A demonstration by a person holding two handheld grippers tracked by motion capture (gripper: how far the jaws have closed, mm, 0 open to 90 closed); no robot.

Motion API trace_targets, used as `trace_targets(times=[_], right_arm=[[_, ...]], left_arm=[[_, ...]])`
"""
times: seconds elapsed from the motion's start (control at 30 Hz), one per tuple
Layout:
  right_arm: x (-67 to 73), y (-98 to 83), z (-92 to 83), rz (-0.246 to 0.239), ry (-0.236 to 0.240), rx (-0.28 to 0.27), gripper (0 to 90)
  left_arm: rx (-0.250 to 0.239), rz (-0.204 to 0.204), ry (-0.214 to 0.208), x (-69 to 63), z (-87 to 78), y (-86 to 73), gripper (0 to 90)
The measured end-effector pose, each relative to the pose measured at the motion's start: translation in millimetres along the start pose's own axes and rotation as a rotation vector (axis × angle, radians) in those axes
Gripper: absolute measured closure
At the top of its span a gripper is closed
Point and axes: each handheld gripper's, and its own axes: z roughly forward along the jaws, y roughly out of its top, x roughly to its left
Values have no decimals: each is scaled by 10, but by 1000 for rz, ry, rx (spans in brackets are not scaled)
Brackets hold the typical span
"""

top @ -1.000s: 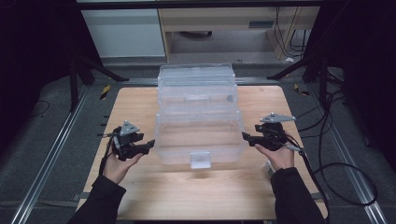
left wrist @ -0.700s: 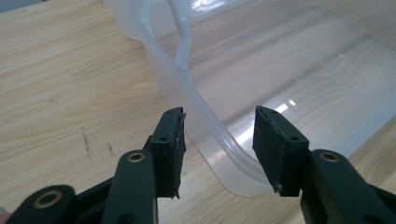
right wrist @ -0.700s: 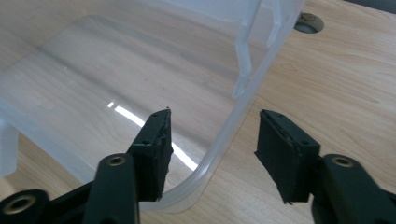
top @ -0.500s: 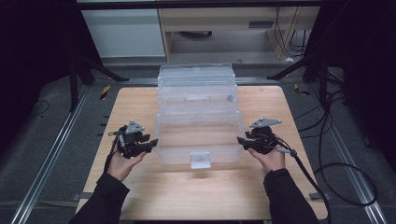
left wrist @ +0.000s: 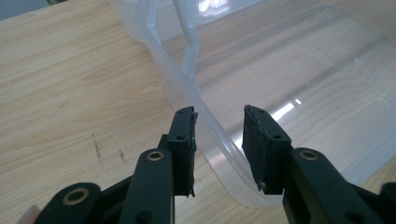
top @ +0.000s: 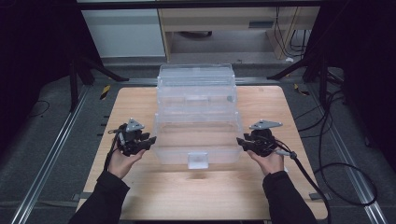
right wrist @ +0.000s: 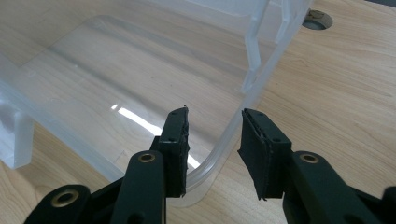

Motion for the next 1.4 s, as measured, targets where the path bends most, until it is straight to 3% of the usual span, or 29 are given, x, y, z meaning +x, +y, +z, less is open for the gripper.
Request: trace_targets(times=[0.33,0.43,0.53,0.77,0.9,1.03,1.3,1.4], right_arm=[[48,-3,4,1,-7,0,608],[52,-4,20,4,0,9,551],[39,17,-2,-24,-8,1,488],[-90,56,-268,-8,-41,-56,405],[-175,15,-444,-3,-78,-58,383],[-245,-79,-561,8,-102,-42,363],[-352,-288,-589,27,-135,42,342],[-370,-334,-606,51,-144,43,320]], left_arm=[[1,3,18,12,11,-5,626],[3,4,17,7,-1,-6,595],[-29,-6,13,7,-63,-1,549],[-83,-13,33,75,-318,9,454],[-92,-59,66,205,-448,-89,418],[-67,-102,95,367,-488,-237,403],[18,-116,150,523,-420,-484,360],[34,-121,155,533,-385,-528,340]])
